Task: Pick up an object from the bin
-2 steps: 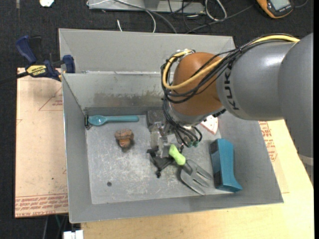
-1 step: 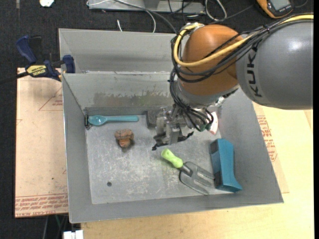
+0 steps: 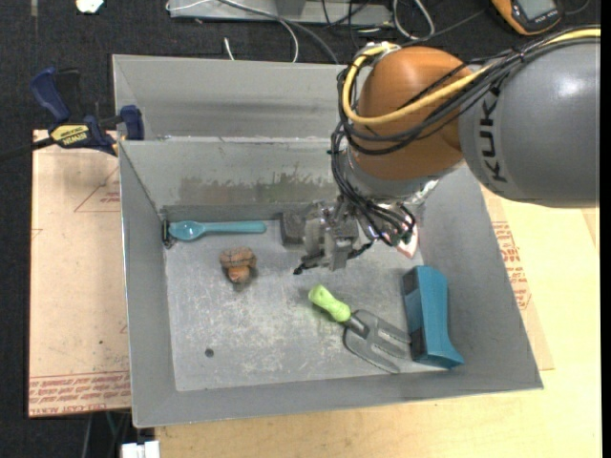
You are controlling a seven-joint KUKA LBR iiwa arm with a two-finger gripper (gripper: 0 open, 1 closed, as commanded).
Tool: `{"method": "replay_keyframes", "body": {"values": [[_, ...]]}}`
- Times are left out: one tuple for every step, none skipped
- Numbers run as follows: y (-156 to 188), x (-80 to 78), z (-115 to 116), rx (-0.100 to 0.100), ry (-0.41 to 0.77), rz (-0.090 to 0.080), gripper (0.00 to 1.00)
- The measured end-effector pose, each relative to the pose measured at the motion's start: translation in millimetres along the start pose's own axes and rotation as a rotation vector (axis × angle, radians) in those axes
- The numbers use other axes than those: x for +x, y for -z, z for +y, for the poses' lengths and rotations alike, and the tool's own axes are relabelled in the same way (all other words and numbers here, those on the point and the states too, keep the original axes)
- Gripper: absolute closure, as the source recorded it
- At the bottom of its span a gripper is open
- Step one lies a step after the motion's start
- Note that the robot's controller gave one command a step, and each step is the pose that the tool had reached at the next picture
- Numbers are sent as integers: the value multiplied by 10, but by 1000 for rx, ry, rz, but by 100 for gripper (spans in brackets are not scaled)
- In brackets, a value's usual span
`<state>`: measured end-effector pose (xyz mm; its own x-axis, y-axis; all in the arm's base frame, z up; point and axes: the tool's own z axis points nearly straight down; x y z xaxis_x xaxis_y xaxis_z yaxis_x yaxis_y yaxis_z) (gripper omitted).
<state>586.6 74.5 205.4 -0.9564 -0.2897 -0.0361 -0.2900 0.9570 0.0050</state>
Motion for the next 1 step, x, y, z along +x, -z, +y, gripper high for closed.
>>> {"method": "replay_keyframes", "body": {"values": [[193,-98,-55,-4,4,18,100]]}}
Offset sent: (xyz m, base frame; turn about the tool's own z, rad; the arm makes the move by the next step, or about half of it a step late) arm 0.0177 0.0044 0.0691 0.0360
